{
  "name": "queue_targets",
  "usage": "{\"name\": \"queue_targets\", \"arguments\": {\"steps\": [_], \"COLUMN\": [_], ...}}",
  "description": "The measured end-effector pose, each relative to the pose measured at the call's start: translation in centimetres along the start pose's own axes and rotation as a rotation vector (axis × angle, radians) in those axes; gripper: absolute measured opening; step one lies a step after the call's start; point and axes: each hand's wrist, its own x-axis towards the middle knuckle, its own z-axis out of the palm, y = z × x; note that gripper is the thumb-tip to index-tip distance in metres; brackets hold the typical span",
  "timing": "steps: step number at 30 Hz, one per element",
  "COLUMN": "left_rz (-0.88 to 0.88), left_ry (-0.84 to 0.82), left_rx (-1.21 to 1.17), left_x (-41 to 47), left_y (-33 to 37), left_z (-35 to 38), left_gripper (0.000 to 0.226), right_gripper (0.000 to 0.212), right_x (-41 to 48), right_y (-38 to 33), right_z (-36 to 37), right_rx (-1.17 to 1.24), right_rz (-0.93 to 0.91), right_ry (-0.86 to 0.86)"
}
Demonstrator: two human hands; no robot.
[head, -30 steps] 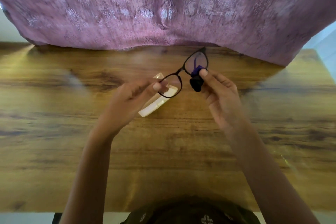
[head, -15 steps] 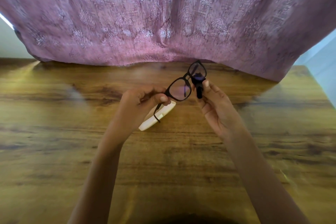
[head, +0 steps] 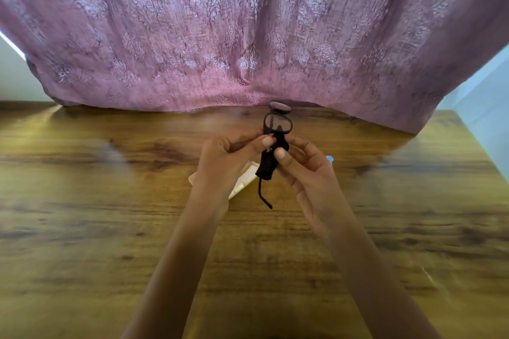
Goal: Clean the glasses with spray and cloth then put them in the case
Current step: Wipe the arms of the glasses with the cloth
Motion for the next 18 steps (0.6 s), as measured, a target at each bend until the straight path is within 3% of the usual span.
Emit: {"name": "queue_targets", "arguments": {"steps": [8, 13, 18], "left_rz": [-0.037, -0.049, -0.039], "left_ry": [0.046, 0.087, 0.147], "left_rx": [-0.166, -0.184, -0.209], "left_x": [-0.2, -0.3, -0.5], "left_y": [0.2, 0.3, 0.3], "left_z": [0.9, 1.0, 1.2], "left_gripper": [0.017, 0.021, 0.017], "right_gripper": [0.044, 0.028, 0.025], "right_x": [0.0, 0.5, 0.6], "right_y": [-0.7, -0.9, -1.1], "right_z": [1.0, 1.2, 1.5], "right_rx": [-0.256, -0.422, -0.498], "right_rz": [-0.082, -0.056, -0.027], "right_ry": [0.026, 0.012, 0.001]}}
